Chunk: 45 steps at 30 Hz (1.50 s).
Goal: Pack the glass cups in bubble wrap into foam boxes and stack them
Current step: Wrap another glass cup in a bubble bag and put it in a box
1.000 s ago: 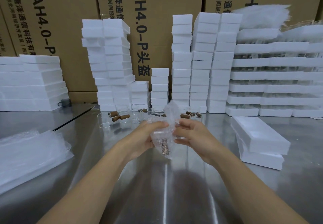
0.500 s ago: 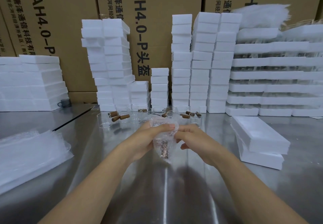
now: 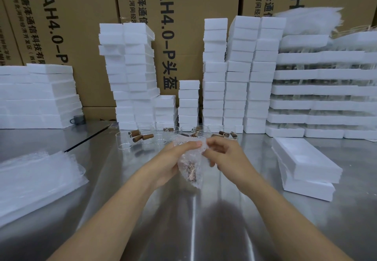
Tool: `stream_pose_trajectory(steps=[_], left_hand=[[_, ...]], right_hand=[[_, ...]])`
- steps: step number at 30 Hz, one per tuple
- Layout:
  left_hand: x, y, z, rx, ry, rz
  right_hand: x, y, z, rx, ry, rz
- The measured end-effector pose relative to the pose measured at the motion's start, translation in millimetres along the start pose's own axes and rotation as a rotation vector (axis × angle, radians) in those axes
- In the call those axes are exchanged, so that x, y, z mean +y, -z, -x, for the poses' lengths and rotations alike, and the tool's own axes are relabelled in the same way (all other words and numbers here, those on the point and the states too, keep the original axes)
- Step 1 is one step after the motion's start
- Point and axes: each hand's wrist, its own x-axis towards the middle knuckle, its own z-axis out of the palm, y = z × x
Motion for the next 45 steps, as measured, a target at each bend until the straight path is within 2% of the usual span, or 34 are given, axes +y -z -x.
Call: stream_pose_trajectory(steps=[3,5,9,12,15,19,24,30,34,39,45], left_hand=[[1,-1,2,-0.002,0.041,-0.018],[-2,-2,2,-0.063,0.076,-0.053],[-9,-5,0,-0.121,0.088,-0.090],[-10,-7,-4,-0.013,0.028,-0.070],[-9,-8,-9,0.163,-0.038,0.045],[-12,-6,-11,0.319,-0.069,0.258],[-17,-10,-13,0.254,-0.026,0.327],[-18,-2,-13,0.214,-0.062,0.099],[-21,0,-14,0.182,-0.046,-0.001],[-29,1,-19,0.290,-0.047,-0.145],[-38,5,-21,0.263,-0.028,-0.096]], right_hand=[[-5,1,3,-0.200,-0.133,-0.004],[-6,1,5,-0.303,-0.209,0.020],[-3,4,6,-0.364,-0.301,-0.063],[-4,3,4,-0.236,-0.263,-0.112],[-4,0,0,-0.046,-0.166,-0.015],[2,-8,4,-0.033,-0.113,0.086],[10,-14,2,0.062,-0.025,0.144],[19,-6,-3,0.223,0.010,0.226],[26,-4,-4,0.226,0.041,0.332],[33,1,-4,0.187,0.113,0.491],[38,2,-5,0.123,0.177,0.582]])
